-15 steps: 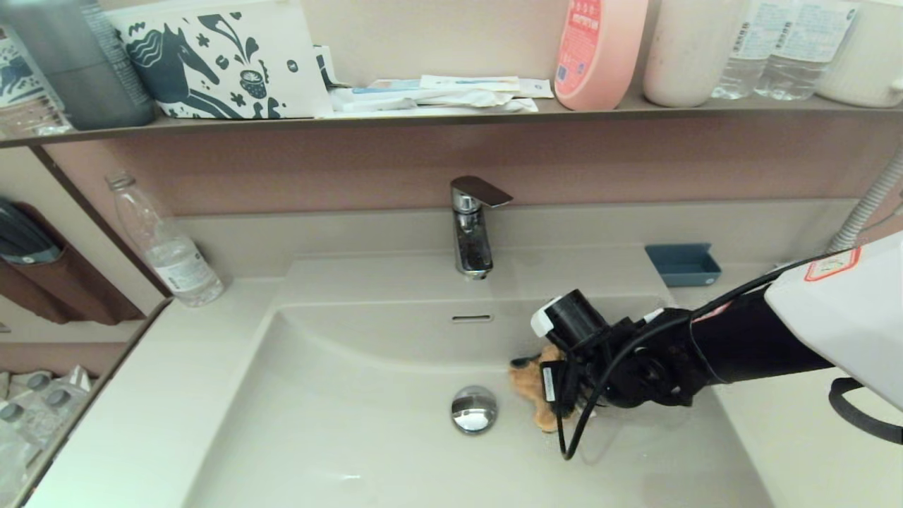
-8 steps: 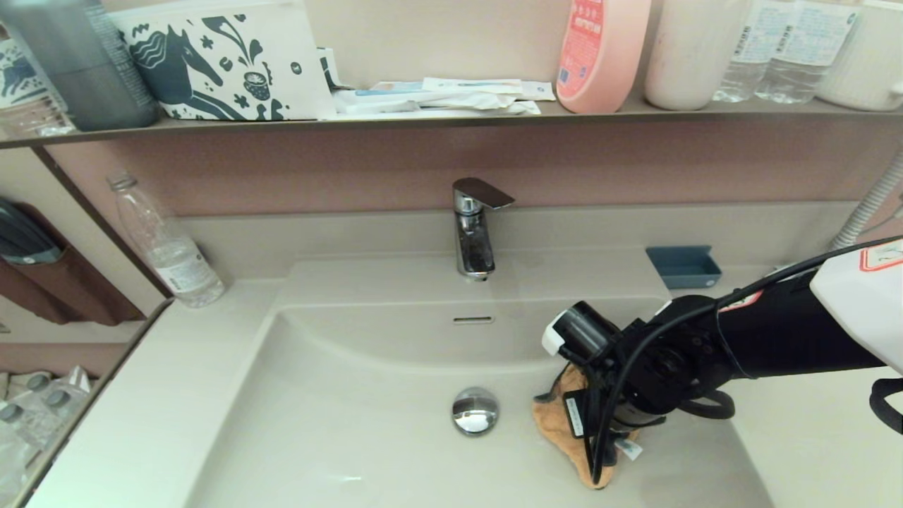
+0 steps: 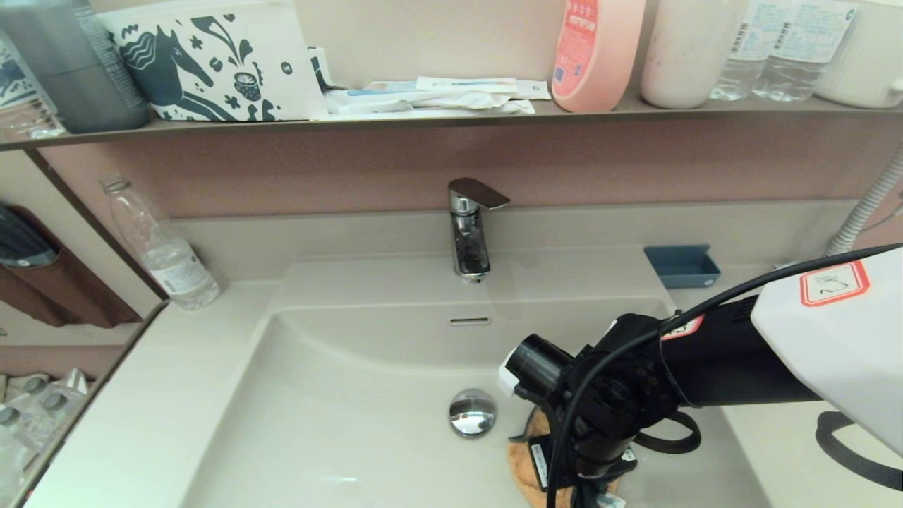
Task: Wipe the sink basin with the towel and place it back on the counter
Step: Wipe the sink
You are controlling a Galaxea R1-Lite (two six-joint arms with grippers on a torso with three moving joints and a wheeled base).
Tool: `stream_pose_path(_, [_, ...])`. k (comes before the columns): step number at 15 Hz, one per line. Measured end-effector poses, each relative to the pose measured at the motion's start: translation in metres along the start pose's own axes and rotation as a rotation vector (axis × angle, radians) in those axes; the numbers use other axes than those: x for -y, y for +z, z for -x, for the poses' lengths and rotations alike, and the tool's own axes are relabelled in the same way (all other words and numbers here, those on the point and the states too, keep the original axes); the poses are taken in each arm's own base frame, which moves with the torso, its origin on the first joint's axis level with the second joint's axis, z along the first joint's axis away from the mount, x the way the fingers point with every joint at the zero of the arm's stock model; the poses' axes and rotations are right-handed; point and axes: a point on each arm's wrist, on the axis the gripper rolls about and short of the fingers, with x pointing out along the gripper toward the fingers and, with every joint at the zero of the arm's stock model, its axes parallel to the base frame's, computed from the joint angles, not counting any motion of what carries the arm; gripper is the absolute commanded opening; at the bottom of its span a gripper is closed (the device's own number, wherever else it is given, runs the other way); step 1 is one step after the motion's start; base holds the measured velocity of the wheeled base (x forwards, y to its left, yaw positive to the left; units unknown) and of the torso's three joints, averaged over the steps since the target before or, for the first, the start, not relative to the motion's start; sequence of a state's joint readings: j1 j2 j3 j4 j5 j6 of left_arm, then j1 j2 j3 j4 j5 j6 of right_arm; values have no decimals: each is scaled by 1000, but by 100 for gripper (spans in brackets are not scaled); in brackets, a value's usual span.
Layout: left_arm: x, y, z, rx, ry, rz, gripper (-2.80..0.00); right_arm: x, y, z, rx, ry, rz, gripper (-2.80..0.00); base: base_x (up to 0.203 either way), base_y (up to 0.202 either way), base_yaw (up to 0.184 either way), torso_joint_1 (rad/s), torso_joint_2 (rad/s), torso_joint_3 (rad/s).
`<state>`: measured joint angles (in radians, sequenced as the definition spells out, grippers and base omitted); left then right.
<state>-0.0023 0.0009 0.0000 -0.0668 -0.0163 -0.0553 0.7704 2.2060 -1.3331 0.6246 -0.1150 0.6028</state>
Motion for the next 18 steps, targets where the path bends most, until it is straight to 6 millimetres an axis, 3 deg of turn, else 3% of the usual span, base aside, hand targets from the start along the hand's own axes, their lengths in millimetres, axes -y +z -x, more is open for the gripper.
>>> stream_pose_path(3, [0,0,0,0,-1,-1,-280,-22,5,1,53,52,19,-280,0,0,0,0,0,0])
stream_pose_path(7, [0,0,0,0,0,0,-280,-65,10,6,139,133,61,-280,0,0,0,0,0,0])
stream_pose_path(13, [0,0,0,0,-1,-1,-280,-125,21,-1,223,228,94,-280,0,0,0,0,0,0])
stream_pose_path(18, [0,0,0,0,0,-1,-280,-158,37,-10,354,316,54,-280,0,0,0,0,0,0])
